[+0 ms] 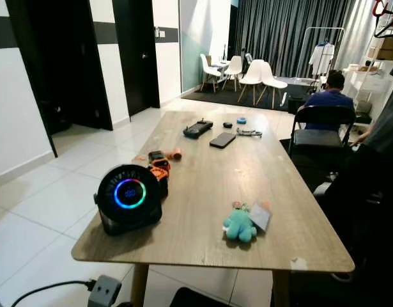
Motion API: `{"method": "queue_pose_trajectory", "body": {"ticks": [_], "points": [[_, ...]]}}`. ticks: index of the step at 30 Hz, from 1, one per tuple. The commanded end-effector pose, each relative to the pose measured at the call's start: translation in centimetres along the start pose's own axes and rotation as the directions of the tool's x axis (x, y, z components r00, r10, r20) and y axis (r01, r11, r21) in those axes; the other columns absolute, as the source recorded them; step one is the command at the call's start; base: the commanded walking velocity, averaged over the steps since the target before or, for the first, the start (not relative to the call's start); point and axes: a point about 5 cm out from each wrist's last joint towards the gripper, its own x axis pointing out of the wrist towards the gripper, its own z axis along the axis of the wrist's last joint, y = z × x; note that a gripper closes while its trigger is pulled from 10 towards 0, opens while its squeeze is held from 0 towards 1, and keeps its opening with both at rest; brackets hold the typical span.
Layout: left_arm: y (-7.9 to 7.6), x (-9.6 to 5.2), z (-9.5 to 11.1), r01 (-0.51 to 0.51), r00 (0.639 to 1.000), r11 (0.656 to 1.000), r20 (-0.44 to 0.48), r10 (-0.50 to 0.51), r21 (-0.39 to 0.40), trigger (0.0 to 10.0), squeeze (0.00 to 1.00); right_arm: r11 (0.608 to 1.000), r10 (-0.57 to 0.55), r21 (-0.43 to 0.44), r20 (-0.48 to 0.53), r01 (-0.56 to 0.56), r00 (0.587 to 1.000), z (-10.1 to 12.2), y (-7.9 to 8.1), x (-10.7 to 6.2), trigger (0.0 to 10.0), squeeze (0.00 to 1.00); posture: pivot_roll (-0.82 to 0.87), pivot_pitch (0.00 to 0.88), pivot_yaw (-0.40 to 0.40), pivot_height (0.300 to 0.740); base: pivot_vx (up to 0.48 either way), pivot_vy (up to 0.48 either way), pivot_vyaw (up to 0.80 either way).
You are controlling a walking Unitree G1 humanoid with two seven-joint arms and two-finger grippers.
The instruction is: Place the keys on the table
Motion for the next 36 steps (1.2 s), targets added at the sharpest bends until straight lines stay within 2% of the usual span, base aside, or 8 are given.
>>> {"method": "queue_pose_trajectory", "body": {"ticks": [1, 5, 8, 9, 12, 17, 28, 36], "points": [[0.3, -0.4, -0.8, -0.027, 0.999, 1.0, -0.038, 0.027, 0.001, 10.0, 0.0, 0.998, -0.068, 0.003, 0.017, 0.067, 0.998, 0.5, -0.6, 0.0, 10.0, 0.0, 0.01, 0.013, 0.005, 0.74, 0.0, 0.0, 0.0], [0.3, -0.3, -1.0, -0.035, 0.999, 0.999, -0.042, 0.034, -0.022, 10.0, 0.0, 0.995, -0.09, 0.036, 0.025, 0.089, 0.996, 0.8, -0.6, 0.2, 10.0, 0.0, 0.01, 0.012, 0.004, 0.74, 0.0, 0.0, 0.0], [0.3, -0.3, -1.1, -0.045, 0.998, 0.999, -0.045, 0.044, -0.027, 10.0, 0.0, 0.985, -0.111, 0.142, 0.082, 0.099, 0.99, 1.8, -0.6, 0.3, 10.0, 0.0, 0.02, 0.013, 0.004, 0.74, 0.0, 0.0, 0.0], [0.3, -0.2, -1.2, -0.068, 0.997, 0.997, -0.049, 0.065, -0.041, 10.0, 0.0, 0.962, -0.149, 0.253, 0.147, 0.108, 0.978, 2.9, -1.4, 0.2, 10.0, 0.0, 0.02, 0.014, 0.008, 0.74, 0.0, 0.0, 0.0], [0.0, 0.0, -1.1, -0.066, 0.996, 0.997, -0.057, 0.064, -0.038, 10.0, 0.0, 0.948, -0.176, 0.303, 0.229, 0.102, 0.957, 4.5, -3.0, -0.1, 10.0, 0.0, 0.01, 0.017, 0.013, 0.74, 0.0, 0.0, 0.0], [-0.4, 0.4, -0.8, -0.04, 0.997, 0.999, -0.073, 0.039, -0.012, 10.0, 0.0, 0.965, -0.156, 0.249, 0.272, 0.087, 0.95, 6.1, -3.1, 0.0, 10.0, 0.0, 0.01, 0.019, 0.019, 0.74, 0.0, 0.0, 0.0], [-0.8, 0.5, -1.2, -0.016, 0.994, 0.999, -0.106, 0.02, 0.033, 10.0, 0.0, 0.992, 0.019, 0.115, 0.309, -0.058, 0.951, 7.4, 0.6, 0.7, 10.0, 0.0, 0.01, 0.024, 0.017, 0.74, 0.0, 0.0, 0.0], [-1.0, 0.5, -1.2, -0.007, 0.996, 1.0, -0.094, 0.008, 0.017, 10.0, 0.0, 0.994, 0.049, 0.076, 0.344, -0.08, 0.938, 8.6, 1.5, 0.8, 10.0, 0.0, 0.01, 0.034, 0.015, 0.74, 0.0, 0.0, 0.0]]}}
